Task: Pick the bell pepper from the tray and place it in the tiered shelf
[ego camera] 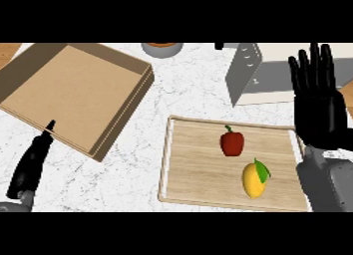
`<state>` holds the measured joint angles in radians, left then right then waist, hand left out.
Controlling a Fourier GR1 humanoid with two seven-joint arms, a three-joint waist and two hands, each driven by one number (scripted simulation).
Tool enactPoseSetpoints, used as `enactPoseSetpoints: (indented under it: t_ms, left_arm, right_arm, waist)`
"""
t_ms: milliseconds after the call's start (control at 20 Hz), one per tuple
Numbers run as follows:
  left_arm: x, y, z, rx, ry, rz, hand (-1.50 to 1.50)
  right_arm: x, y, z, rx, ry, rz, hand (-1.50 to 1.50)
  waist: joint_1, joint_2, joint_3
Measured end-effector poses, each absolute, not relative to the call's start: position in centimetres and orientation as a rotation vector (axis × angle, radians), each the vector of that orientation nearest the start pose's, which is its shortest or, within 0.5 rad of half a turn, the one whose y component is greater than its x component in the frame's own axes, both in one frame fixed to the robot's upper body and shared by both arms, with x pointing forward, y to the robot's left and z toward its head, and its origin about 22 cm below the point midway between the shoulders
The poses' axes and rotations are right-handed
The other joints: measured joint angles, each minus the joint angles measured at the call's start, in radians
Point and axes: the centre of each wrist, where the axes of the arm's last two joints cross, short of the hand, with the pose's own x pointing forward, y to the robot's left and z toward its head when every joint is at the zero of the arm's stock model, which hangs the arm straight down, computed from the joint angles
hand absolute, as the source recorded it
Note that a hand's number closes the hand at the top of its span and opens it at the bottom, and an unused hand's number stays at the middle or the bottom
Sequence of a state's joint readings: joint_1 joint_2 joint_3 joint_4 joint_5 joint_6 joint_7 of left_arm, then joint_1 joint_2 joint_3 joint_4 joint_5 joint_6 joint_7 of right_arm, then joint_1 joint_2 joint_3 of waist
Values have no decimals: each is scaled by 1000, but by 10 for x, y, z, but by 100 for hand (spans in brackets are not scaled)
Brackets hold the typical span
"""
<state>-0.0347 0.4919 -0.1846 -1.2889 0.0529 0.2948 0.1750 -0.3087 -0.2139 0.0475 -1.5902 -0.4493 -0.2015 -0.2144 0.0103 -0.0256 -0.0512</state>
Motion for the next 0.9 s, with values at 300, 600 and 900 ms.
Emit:
enactPoseSetpoints:
  t_ms: [300, 600, 900]
  left_arm:
    - [233, 328, -23, 416, -1149, -43, 0]
    - [223, 324, -22, 290, -1150, 67, 0]
    - [226, 321, -21, 212, -1136, 86, 0]
  right_arm:
    - [289, -293, 86, -278, -1946, -78, 150]
    - [245, -355, 29, -700, -1526, -53, -150]
    - [205, -349, 38, -680, -1480, 70, -150]
  waist:
    - [-32, 10, 42]
    - [-45, 18, 52]
    - [-31, 15, 57]
